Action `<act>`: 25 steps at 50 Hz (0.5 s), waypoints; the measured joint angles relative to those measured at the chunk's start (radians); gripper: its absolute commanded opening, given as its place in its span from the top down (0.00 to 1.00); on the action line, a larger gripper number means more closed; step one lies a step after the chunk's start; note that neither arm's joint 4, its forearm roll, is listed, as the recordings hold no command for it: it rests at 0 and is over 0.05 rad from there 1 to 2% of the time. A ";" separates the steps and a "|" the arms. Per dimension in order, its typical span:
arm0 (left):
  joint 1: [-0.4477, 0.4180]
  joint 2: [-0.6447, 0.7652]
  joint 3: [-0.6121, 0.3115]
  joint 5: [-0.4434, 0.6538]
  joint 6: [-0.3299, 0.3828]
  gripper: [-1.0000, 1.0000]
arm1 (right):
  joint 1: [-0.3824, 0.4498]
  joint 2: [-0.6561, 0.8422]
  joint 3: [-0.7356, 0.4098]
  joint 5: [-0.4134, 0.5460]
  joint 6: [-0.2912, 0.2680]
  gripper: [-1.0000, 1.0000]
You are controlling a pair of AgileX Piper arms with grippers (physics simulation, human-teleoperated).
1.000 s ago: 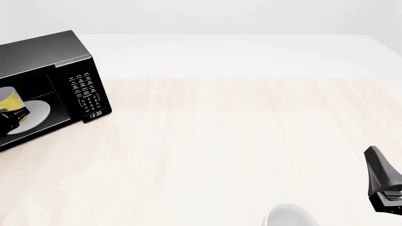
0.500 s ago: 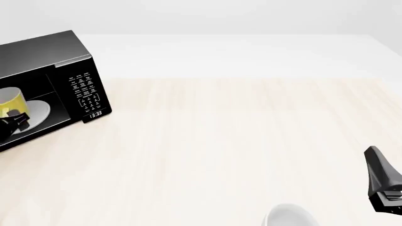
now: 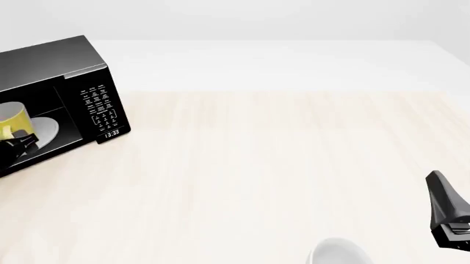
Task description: Put the yellow and white mug in the microwave and close it.
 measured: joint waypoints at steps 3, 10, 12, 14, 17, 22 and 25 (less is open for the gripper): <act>-0.004 -0.012 0.009 0.002 -0.001 0.00 | 0.000 0.000 0.000 0.000 0.000 0.00; -0.013 -0.046 0.033 0.007 -0.004 0.00 | 0.000 0.000 0.000 0.000 0.000 0.00; -0.015 -0.058 0.041 0.010 -0.005 0.00 | 0.000 0.000 0.000 0.000 0.000 0.00; -0.016 -0.071 0.049 0.013 -0.006 0.00 | 0.000 0.000 0.000 0.000 0.000 0.00; -0.018 -0.092 0.061 0.018 -0.009 0.00 | 0.000 0.000 0.000 0.000 0.000 0.00; -0.022 -0.134 0.083 0.030 -0.013 0.00 | 0.000 0.000 0.000 0.000 0.000 0.00; -0.026 -0.166 0.096 0.040 -0.016 0.00 | 0.000 0.000 0.000 0.000 0.000 0.00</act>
